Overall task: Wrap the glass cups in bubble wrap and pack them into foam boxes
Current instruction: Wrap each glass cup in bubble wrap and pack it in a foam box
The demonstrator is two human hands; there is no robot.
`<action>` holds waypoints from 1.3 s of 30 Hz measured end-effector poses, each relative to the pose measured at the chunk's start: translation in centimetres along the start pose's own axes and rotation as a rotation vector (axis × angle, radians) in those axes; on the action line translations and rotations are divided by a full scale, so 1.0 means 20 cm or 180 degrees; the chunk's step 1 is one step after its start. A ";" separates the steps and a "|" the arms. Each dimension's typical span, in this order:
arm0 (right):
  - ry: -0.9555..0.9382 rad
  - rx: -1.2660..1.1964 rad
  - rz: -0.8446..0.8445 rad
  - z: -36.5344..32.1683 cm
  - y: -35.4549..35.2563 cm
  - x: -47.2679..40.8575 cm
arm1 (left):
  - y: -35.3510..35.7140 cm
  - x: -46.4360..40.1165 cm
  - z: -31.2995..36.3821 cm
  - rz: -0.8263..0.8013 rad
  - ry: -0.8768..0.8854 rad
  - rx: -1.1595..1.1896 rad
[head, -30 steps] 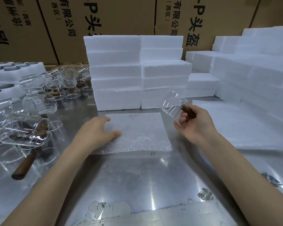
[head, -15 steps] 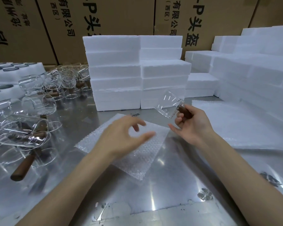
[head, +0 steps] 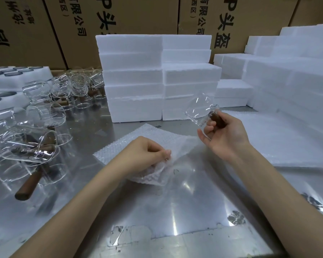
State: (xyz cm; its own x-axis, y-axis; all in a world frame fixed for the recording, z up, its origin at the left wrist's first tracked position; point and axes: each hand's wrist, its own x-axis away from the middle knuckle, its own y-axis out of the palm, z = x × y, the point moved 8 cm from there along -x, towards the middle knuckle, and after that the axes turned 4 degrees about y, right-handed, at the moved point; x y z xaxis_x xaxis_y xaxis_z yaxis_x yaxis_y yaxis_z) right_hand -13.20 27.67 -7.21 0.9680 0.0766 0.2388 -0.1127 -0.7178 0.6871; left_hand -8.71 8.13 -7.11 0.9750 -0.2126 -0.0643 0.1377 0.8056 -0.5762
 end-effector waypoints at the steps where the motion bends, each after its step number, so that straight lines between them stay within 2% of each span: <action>1: -0.0011 -0.0015 -0.0027 0.00 0.01 0.00 | 0.00 0.00 0.00 -0.0036 -0.0056 0.0097; 6: -0.0132 0.0161 -0.0430 -0.03 0.08 0.04 | -0.02 -0.01 -0.01 0.0113 -0.0055 0.0082; 8: -0.0286 0.0572 -0.0768 -0.03 0.14 0.08 | -0.06 -0.01 0.00 0.0460 0.0045 0.0247; 11: -0.0718 0.1636 -0.1064 -0.03 0.22 0.13 | -0.14 0.00 0.03 0.1061 0.0289 0.0598; 14: -0.1309 0.2666 -0.0806 -0.04 0.24 0.16 | -0.21 0.02 0.06 0.1449 0.0469 0.0783; 18: -0.2170 0.3157 -0.0442 -0.07 0.26 0.21 | -0.22 0.05 0.13 0.1671 0.0908 0.0342; 22: -0.3103 0.3783 -0.0599 -0.05 0.34 0.31 | -0.21 0.08 0.21 0.1806 0.1312 -0.0148; 26: -0.3486 0.4125 -0.0757 0.00 0.39 0.35 | -0.23 0.11 0.27 0.1916 0.1595 -0.0348; 30: -0.3716 0.4280 -0.0842 0.02 0.42 0.39 | -0.26 0.12 0.27 0.2134 0.1509 -0.0473; 34: -0.3516 0.3879 -0.0466 -0.01 0.38 0.37 | -0.29 0.15 0.28 0.2361 0.1517 -0.0632; 37: -0.3357 0.3830 -0.0232 -0.02 0.35 0.34 | -0.23 0.17 0.36 0.2173 0.1932 -0.1010; 39: -0.3346 0.3999 -0.0340 0.01 0.36 0.34 | -0.15 0.17 0.40 0.1877 0.2227 -0.1177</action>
State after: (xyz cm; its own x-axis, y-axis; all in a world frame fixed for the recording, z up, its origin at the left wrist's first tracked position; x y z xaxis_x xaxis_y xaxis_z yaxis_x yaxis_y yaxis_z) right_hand -7.42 22.80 -0.78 0.7363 0.0608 -0.6739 -0.3055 -0.8588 -0.4113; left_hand -4.36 9.31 0.94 0.5305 -0.2077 -0.8219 -0.5167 0.6894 -0.5077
